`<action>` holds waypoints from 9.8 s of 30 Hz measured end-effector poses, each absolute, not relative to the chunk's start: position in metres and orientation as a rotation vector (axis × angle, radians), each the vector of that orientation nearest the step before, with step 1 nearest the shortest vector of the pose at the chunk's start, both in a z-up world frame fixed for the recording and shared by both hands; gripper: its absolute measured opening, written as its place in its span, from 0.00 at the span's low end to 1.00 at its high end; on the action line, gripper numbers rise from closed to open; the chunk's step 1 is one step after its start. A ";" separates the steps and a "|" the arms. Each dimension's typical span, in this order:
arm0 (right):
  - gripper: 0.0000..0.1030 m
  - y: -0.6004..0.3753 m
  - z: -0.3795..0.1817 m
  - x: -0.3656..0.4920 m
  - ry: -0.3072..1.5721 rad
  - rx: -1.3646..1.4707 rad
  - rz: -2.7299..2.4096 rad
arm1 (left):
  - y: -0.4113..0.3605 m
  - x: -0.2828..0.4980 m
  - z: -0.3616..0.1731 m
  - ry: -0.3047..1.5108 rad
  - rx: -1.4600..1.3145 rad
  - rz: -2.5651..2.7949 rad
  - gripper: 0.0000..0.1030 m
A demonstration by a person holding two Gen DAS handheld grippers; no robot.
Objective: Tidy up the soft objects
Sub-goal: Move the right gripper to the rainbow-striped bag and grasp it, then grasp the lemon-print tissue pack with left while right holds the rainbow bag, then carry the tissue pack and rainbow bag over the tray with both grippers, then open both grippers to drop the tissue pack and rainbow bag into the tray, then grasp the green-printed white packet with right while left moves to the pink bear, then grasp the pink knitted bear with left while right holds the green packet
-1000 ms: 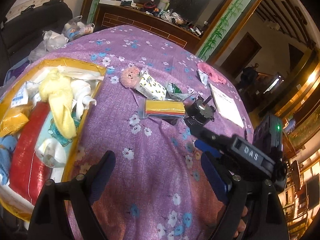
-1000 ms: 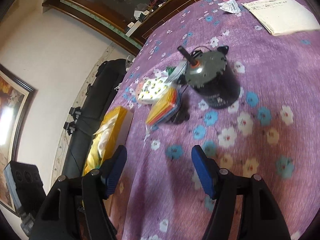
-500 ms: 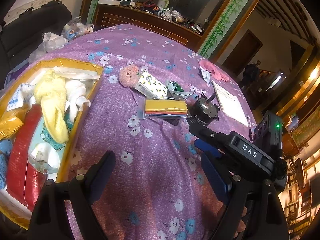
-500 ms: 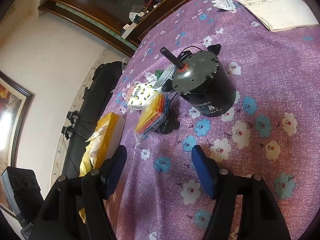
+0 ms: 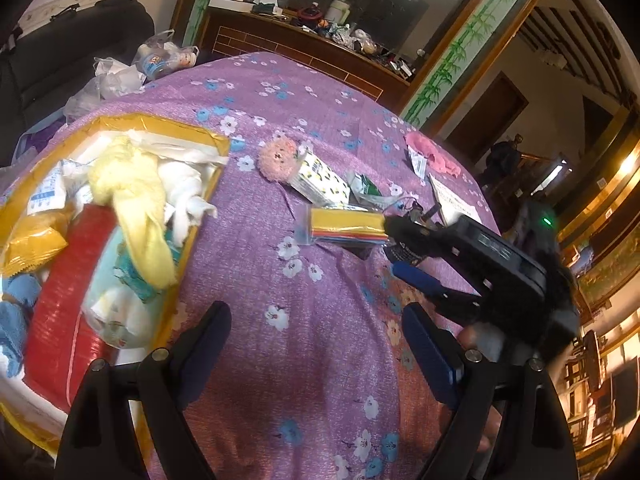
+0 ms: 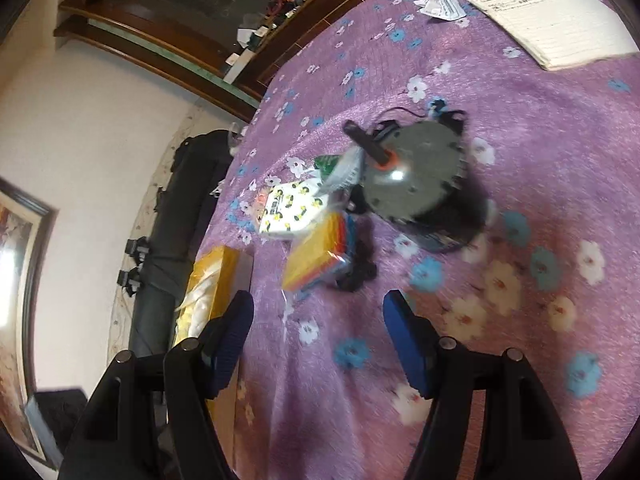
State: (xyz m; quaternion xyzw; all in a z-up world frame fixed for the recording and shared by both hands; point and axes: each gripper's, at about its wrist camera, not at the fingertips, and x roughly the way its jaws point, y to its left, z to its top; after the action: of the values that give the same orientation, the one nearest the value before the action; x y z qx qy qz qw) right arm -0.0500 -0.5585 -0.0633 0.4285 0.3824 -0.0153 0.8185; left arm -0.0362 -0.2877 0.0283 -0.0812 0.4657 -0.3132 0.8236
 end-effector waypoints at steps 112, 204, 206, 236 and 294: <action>0.20 -0.412 0.005 -0.094 0.668 0.695 0.389 | -0.098 -0.030 0.074 0.947 -0.589 -0.536 0.22; 0.68 -0.572 0.011 0.023 0.941 0.518 -0.035 | -0.265 -0.024 0.059 0.817 -0.095 -0.450 0.76; 0.68 -0.583 0.005 0.045 0.984 0.510 -0.118 | -0.260 -0.023 0.059 0.818 -0.104 -0.455 0.76; 0.06 -0.574 0.041 -0.010 0.799 0.510 -0.005 | -0.290 -0.041 0.071 0.809 -0.040 -0.500 0.88; 0.07 -0.523 0.009 -0.058 0.620 0.527 0.277 | -0.209 -0.051 0.119 0.794 -0.112 -0.446 0.36</action>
State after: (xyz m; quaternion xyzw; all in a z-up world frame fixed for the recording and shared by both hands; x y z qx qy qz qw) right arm -0.0579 -0.5231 0.0089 0.2553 0.3006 0.1345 0.9090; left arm -0.0511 -0.2089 0.1195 -0.0542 0.3834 -0.2153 0.8965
